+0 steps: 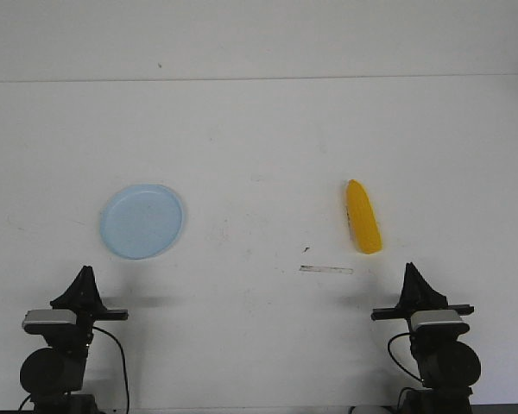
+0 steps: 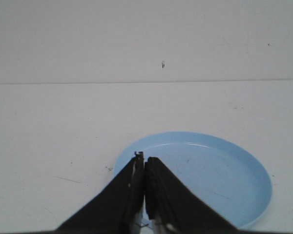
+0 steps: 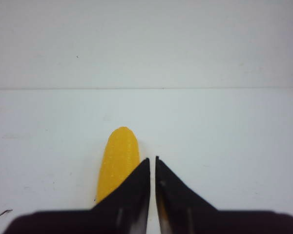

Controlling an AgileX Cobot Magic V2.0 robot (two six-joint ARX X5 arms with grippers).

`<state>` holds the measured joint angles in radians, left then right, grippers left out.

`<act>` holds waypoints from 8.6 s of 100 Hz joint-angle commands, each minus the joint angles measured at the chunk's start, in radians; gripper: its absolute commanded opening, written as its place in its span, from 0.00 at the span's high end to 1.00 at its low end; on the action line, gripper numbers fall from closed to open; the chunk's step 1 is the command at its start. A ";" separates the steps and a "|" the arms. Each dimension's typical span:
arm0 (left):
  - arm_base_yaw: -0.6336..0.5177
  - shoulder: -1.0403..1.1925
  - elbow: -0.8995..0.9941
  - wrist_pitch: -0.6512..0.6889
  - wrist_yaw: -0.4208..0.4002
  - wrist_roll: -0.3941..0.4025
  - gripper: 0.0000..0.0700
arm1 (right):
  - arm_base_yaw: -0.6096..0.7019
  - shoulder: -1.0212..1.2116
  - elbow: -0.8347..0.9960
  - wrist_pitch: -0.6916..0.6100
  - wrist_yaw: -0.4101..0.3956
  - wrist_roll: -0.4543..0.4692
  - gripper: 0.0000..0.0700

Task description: Place corn on plate with both arms

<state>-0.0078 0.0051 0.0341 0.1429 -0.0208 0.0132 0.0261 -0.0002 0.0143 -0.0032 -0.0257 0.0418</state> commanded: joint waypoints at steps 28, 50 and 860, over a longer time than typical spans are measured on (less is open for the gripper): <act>0.001 -0.002 -0.021 0.015 0.002 0.013 1.00 | 0.003 0.002 -0.002 0.011 0.000 0.006 0.98; 0.001 -0.002 -0.021 0.018 0.001 0.003 1.00 | 0.003 0.002 -0.002 0.011 0.000 0.006 0.98; -0.023 0.086 0.303 -0.071 0.016 0.020 1.00 | 0.003 0.002 -0.002 0.011 0.000 0.006 0.98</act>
<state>-0.0326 0.1005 0.3260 0.0647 -0.0017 0.0204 0.0261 -0.0002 0.0139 -0.0032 -0.0257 0.0418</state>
